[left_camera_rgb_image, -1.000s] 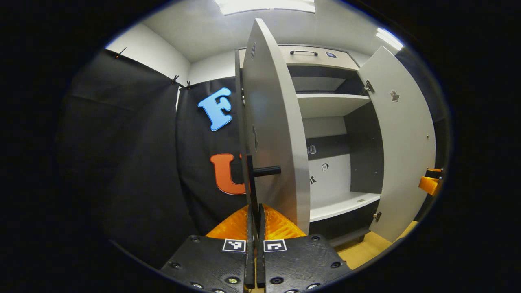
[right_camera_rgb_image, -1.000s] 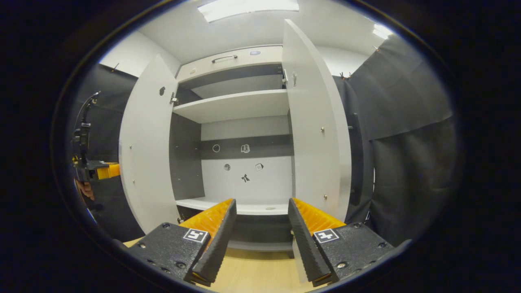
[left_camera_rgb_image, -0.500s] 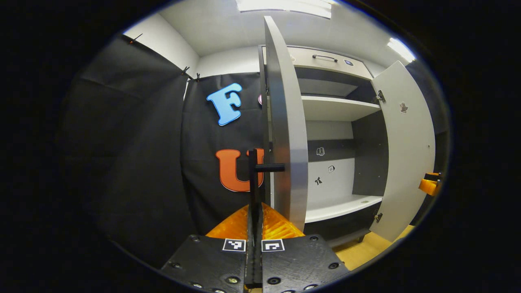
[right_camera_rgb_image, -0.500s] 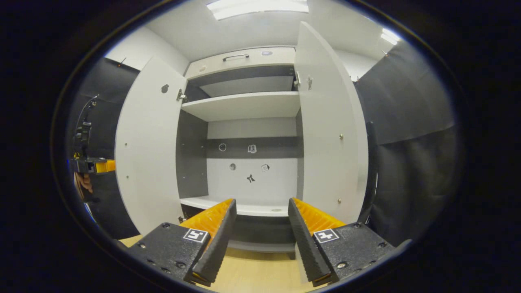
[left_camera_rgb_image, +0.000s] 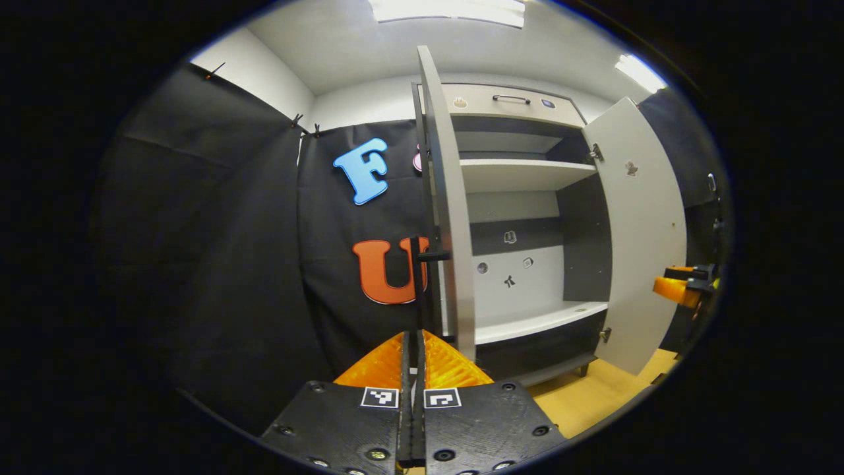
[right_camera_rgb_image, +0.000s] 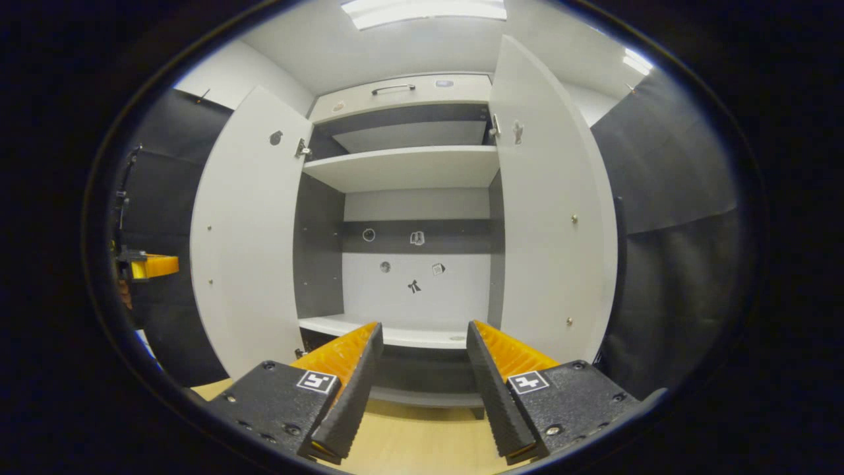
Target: Open the right door of the double-door shoe cabinet with the right hand, and open the left door with the left hand.
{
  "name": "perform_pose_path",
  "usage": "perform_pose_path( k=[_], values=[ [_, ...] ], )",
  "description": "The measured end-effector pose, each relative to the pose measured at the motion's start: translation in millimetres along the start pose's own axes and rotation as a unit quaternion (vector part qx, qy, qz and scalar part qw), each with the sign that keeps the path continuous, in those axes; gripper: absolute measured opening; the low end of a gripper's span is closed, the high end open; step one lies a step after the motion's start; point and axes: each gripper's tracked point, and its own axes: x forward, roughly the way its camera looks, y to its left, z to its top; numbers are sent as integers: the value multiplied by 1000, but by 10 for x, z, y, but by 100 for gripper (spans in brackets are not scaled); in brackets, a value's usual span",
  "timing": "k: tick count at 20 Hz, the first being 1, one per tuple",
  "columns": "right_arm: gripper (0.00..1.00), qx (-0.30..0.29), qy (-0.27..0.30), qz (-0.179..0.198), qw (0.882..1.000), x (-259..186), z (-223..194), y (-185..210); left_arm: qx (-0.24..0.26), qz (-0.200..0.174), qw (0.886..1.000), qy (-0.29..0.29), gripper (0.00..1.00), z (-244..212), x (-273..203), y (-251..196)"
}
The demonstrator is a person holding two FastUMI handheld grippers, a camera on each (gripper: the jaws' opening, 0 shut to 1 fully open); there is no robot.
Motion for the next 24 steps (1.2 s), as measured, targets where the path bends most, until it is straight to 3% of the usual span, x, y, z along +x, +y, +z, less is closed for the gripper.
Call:
perform_pose_path(
  k=[2,5,10,13,14,15,17,21,24],
  values=[
    [80,4,5,1,1000,6,-37,16,-14,-29,999,-2,0,-6,-12,-324],
    [80,7,1,0,1000,-29,-7,2,-13,-43,999,-15,0,30,257,-727],
    [80,3,-16,-38,999,-133,160,-193,-15,-47,999,-6,0,-262,979,-1155],
    [80,6,-27,-46,999,-205,231,-269,-4,-27,1000,-8,0,-272,1159,-1222],
    [80,5,-31,-49,998,-216,246,-296,-3,-22,1000,-11,9,-234,1189,-1232],
    [80,3,-33,-53,998,-219,249,-318,-2,-15,1000,-14,10,-224,1208,-1219],
    [80,0,-35,-59,998,-215,239,-359,-2,-17,1000,-15,28,-191,1195,-1256],
    [80,11,-33,-57,998,-166,214,-347,-4,-28,999,-24,77,-103,1110,-1328],
    [80,14,-32,-56,998,-123,182,-318,2,-15,1000,-23,82,-93,1028,-1264]
  ],
)
